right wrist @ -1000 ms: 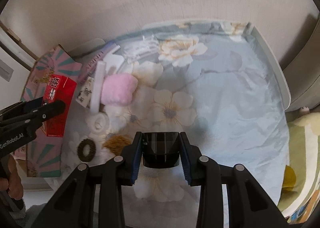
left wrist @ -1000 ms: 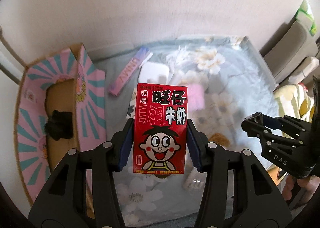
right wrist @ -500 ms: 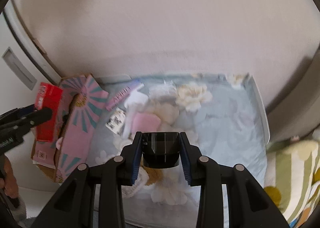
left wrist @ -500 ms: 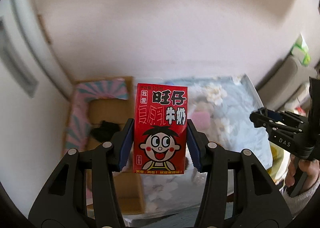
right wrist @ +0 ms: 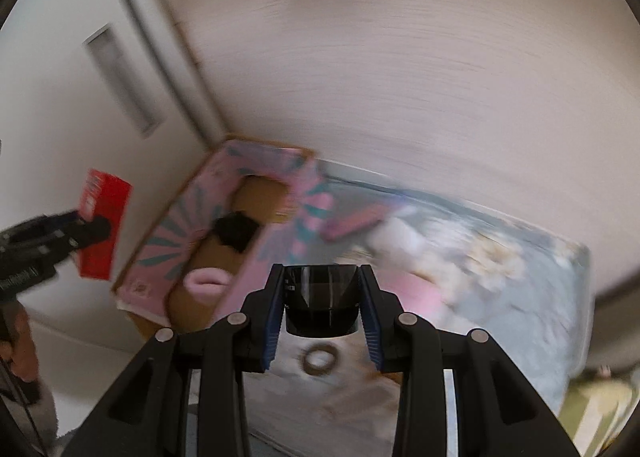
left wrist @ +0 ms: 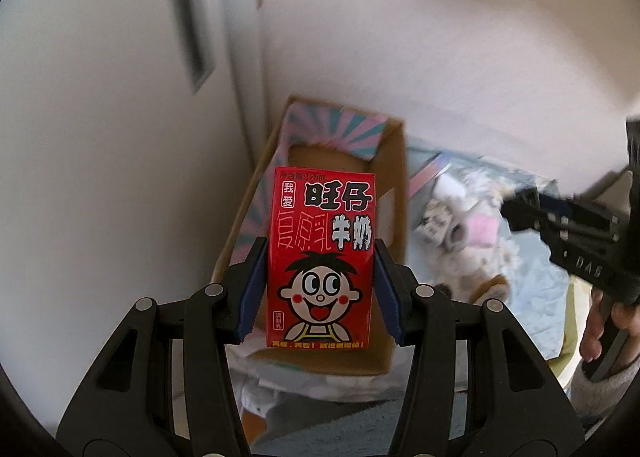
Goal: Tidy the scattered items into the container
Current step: 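Carry carton and jar into the cardboard box and open both tools, then move both tools back over the table toward the brown brush and pink towel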
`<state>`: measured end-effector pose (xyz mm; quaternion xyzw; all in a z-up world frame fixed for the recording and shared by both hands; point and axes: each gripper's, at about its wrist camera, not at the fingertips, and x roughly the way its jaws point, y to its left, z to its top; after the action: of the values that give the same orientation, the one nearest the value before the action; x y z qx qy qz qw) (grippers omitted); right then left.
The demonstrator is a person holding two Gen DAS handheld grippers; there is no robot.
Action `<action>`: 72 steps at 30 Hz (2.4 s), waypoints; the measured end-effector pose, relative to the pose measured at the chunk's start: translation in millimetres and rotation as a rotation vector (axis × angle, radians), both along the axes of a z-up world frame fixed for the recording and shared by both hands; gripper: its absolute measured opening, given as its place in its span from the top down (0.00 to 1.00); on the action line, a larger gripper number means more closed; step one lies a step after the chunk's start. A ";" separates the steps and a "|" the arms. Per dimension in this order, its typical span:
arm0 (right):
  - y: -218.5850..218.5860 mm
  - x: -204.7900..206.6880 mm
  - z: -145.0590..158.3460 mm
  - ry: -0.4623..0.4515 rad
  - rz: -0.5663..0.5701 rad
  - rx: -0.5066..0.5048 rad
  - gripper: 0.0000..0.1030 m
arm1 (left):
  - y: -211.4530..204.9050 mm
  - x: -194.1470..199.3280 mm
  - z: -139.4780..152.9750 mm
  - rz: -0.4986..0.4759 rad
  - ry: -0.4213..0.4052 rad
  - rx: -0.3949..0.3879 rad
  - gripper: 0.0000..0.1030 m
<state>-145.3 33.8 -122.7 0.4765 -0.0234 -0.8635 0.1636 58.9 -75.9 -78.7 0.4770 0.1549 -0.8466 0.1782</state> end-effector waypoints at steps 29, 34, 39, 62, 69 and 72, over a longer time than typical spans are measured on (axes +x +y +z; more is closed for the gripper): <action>-159.6 -108.3 -124.9 -0.287 0.376 0.049 0.68 | 10.0 -14.8 -118.6 -0.003 -0.204 0.161 0.55; -159.4 -112.8 -129.2 -0.295 0.373 0.061 0.68 | 12.2 -17.1 -119.1 -0.003 -0.208 0.167 0.55; -158.7 -113.5 -129.3 -0.293 0.377 0.051 0.65 | 15.9 -19.7 -116.9 -0.008 -0.205 0.192 0.15; -30.8 -87.6 -41.7 -0.065 0.047 -0.068 0.33 | -4.5 0.2 -63.6 -0.012 -0.047 0.164 0.09; 29.9 -55.1 -19.9 -0.023 -0.124 -0.081 0.33 | 15.5 -13.7 -42.2 -0.104 -0.012 0.138 0.09; 63.2 -37.5 -12.0 -0.010 -0.192 -0.084 0.33 | 27.8 -23.8 -36.6 -0.150 -0.005 0.124 0.09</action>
<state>-182.8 97.0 -134.7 0.4692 -0.1057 -0.8710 0.0998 35.1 -48.1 -115.3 0.4993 0.1705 -0.8452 0.0848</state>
